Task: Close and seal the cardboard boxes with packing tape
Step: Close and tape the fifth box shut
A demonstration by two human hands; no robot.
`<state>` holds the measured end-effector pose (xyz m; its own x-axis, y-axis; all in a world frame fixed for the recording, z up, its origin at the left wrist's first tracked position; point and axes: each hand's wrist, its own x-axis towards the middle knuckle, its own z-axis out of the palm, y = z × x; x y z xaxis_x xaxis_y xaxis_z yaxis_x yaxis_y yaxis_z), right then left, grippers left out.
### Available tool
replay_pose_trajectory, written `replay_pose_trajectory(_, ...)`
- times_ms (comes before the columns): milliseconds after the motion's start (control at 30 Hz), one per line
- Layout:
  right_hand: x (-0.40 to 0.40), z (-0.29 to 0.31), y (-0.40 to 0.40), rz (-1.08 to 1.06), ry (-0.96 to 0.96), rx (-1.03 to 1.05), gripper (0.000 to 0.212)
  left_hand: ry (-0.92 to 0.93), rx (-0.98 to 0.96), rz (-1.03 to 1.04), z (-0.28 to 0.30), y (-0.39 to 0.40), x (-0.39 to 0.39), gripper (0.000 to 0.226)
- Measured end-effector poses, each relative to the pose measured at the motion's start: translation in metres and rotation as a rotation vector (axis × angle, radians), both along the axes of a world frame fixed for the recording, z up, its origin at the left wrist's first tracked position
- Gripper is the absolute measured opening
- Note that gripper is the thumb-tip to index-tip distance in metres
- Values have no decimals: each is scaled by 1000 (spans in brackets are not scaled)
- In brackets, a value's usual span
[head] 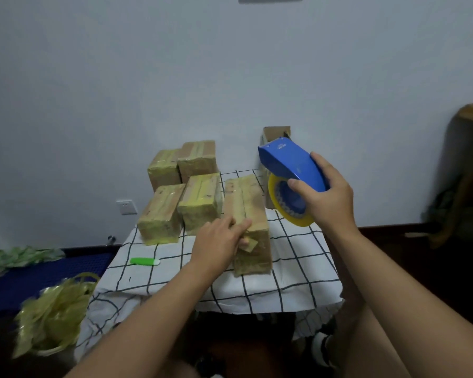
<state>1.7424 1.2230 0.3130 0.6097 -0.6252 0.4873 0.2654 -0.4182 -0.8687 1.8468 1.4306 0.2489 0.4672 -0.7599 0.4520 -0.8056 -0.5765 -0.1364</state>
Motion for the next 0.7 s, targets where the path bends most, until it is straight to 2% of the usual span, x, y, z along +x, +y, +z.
replay_pose_trajectory(100,-5,-5,-10,56,12,17,66,105,-91,-4,-17,-11,3,41)
replay_pose_trajectory(167,-9,-6,-17,115,15,59,62,104,-166,-12,-23,-14,8,35)
replay_pose_trajectory(267,-13,-8,-23,221,26,148,61,226,-152,57,-20,-16,9,43)
replay_pose_trajectory(333,-16,-10,-26,278,46,206,64,427,-140,134,-9,-16,4,50)
replay_pose_trajectory(367,-18,-11,-27,311,59,219,65,568,-229,144,3,-16,0,47)
replay_pose_trajectory(467,-25,-16,-25,411,89,232,68,1152,-764,144,37,-15,-11,48)
replay_pose_trajectory(533,-30,-20,-22,463,102,226,70,1526,-869,125,53,-12,-18,65)
replay_pose_trajectory(600,-34,-23,-16,505,125,200,69,1730,-889,64,57,-8,-23,72)
replay_pose_trajectory(700,-38,-28,-10,560,171,154,65,1898,-998,2,58,-3,-30,52)
